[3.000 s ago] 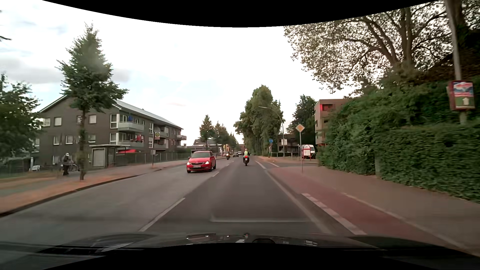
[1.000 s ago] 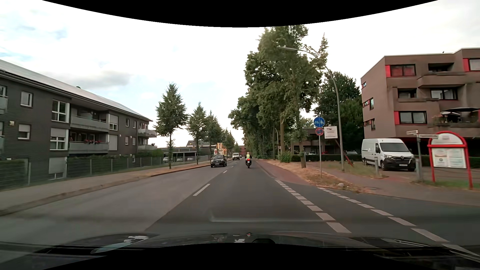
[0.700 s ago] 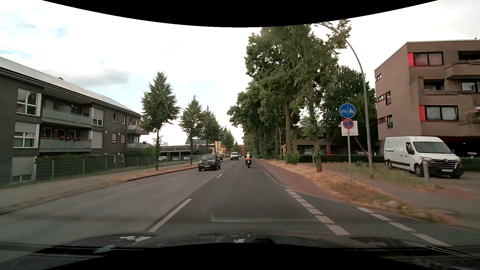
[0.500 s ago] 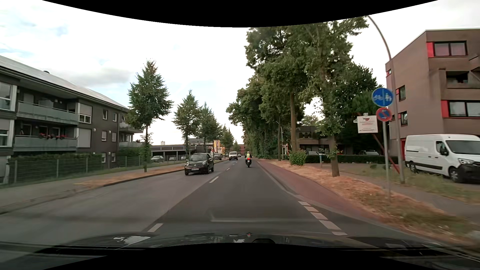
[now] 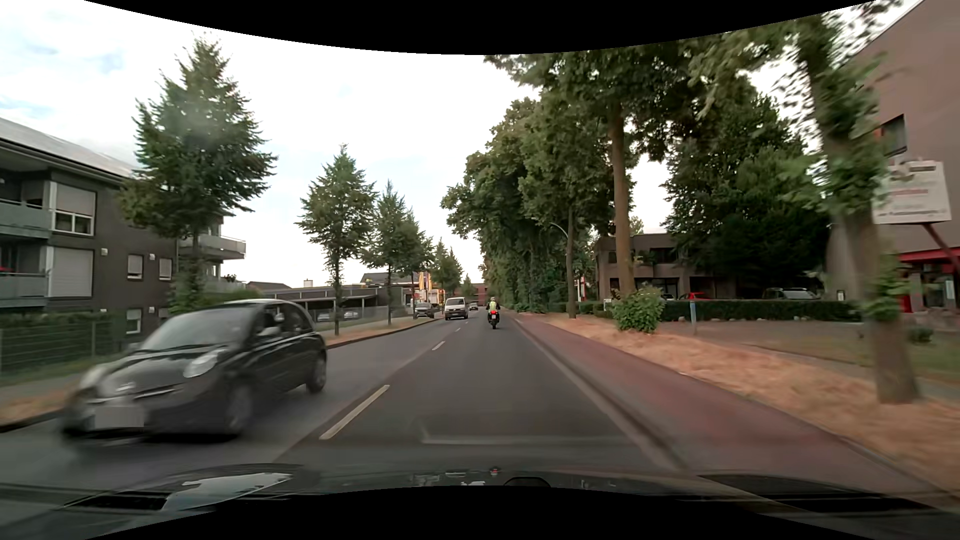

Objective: Follow the waypoints while adhering to traffic rules and regulations

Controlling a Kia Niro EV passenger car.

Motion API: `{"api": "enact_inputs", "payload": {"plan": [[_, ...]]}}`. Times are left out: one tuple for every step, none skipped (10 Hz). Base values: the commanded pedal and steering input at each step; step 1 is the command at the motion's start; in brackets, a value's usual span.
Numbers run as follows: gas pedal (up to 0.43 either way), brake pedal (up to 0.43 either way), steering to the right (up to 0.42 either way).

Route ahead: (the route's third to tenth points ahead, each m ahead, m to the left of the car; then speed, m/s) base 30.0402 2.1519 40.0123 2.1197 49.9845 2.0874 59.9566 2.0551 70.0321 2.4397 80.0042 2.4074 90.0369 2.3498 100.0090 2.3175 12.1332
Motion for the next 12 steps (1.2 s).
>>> {"api": "enact_inputs", "payload": {"plan": [[0.15,0.0,0.004],[0.15,0.0,0.004],[0.157,0.0,0.004],[0.157,0.0,0.004],[0.157,0.0,0.004],[0.157,0.0,0.004],[0.157,0.0,0.004],[0.157,0.0,0.004],[0.157,0.0,0.004],[0.157,0.0,0.003],[0.157,0.0,0.0],[0.157,0.0,-0.012]]}}
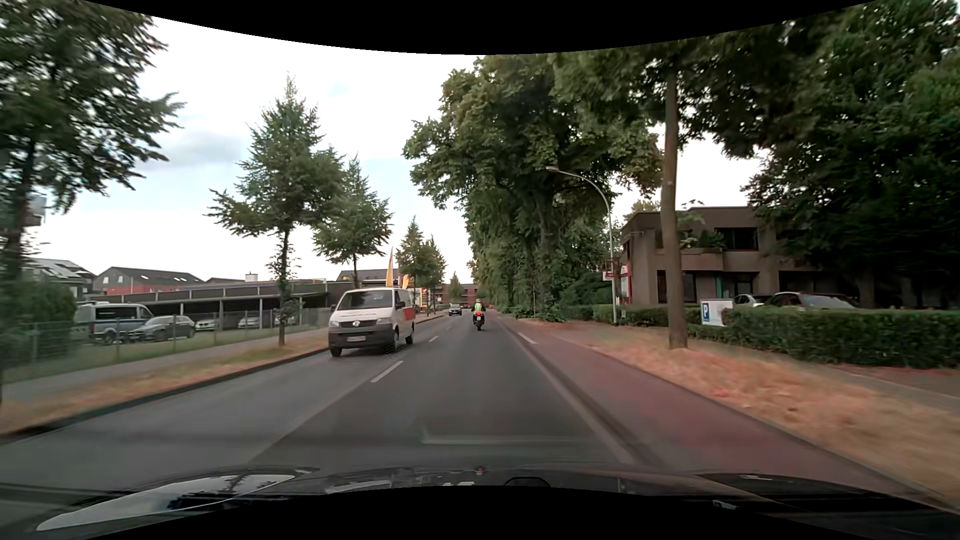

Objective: Follow the waypoints while adhering to traffic rules and regulations

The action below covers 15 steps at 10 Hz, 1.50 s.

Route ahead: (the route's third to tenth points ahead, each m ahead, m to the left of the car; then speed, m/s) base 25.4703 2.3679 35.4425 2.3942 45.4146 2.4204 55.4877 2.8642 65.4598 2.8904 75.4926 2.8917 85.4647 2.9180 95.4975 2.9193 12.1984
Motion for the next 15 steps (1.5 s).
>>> {"api": "enact_inputs", "payload": {"plan": [[0.157,0.0,-0.014],[0.157,0.0,-0.012],[0.157,0.0,-0.012],[0.157,0.0,-0.012],[0.157,0.0,-0.012],[0.157,0.0,-0.012],[0.157,0.0,-0.012],[0.157,0.0,-0.012],[0.157,0.0,-0.012],[0.157,0.0,-0.011],[0.157,0.0,-0.008],[0.157,0.0,-0.005],[0.157,0.0,-0.004],[0.157,0.0,-0.005],[0.157,0.0,-0.005]]}}
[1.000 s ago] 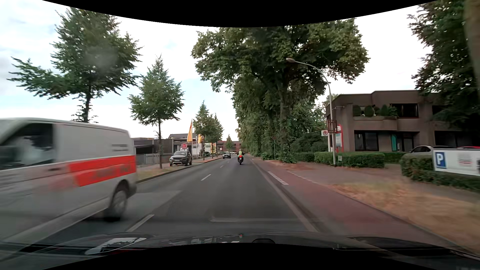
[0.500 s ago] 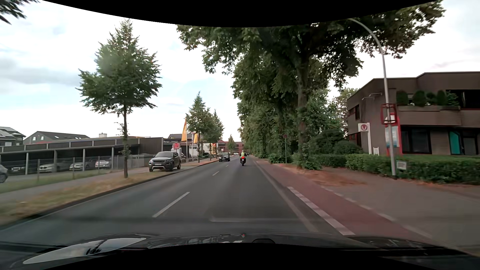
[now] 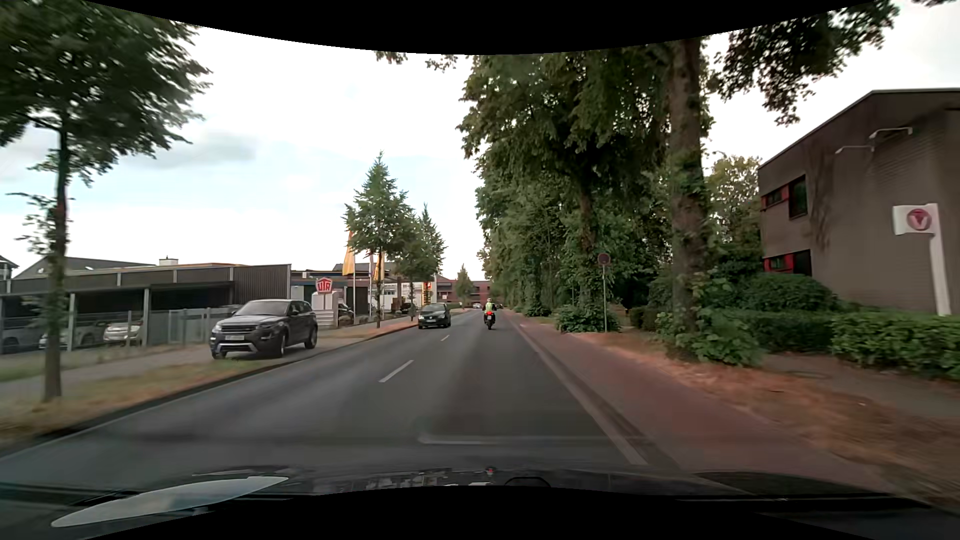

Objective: Follow the waypoints while adhering to traffic rules and regulations

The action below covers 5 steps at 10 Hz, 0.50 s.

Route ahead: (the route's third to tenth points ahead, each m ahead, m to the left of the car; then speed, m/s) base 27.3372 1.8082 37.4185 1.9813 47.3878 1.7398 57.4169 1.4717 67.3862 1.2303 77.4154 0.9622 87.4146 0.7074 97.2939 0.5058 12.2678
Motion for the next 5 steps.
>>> {"api": "enact_inputs", "payload": {"plan": [[0.157,0.0,-0.004],[0.157,0.0,-0.004],[0.157,0.0,-0.004],[0.157,0.0,-0.004],[0.15,0.0,-0.002]]}}
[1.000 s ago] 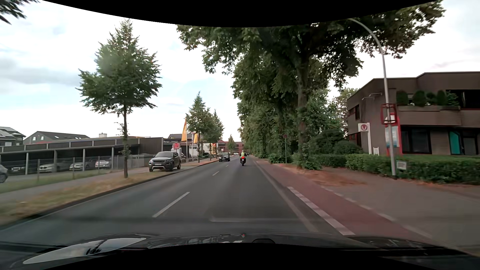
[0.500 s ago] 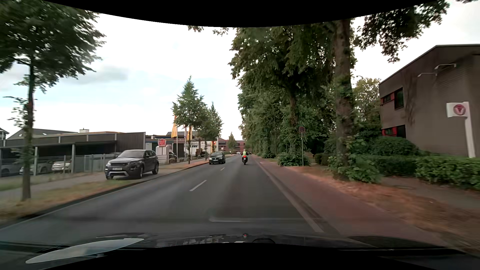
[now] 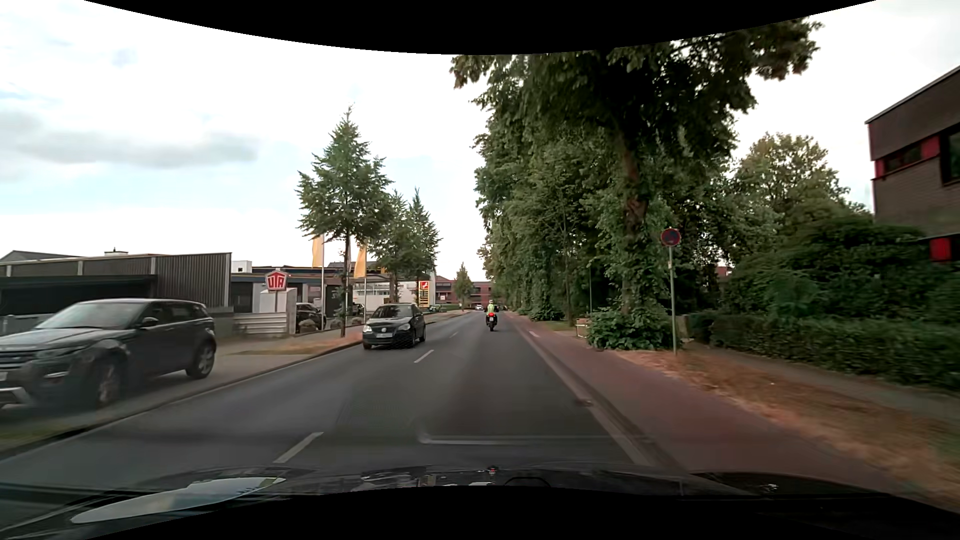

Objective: Follow the waypoints while adhering to traffic rules and regulations

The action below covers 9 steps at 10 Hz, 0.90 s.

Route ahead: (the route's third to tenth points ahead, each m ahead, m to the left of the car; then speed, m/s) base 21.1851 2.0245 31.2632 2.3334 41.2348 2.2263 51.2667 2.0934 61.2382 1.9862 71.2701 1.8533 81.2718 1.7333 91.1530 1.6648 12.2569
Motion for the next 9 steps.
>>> {"api": "enact_inputs", "payload": {"plan": [[0.15,0.0,-0.002],[0.15,0.0,-0.001],[0.15,0.0,0.0],[0.15,0.0,0.0],[0.15,0.0,0.0],[0.13,0.0,0.0],[0.13,0.0,0.0],[0.13,0.0,0.0],[0.13,0.0,0.0]]}}
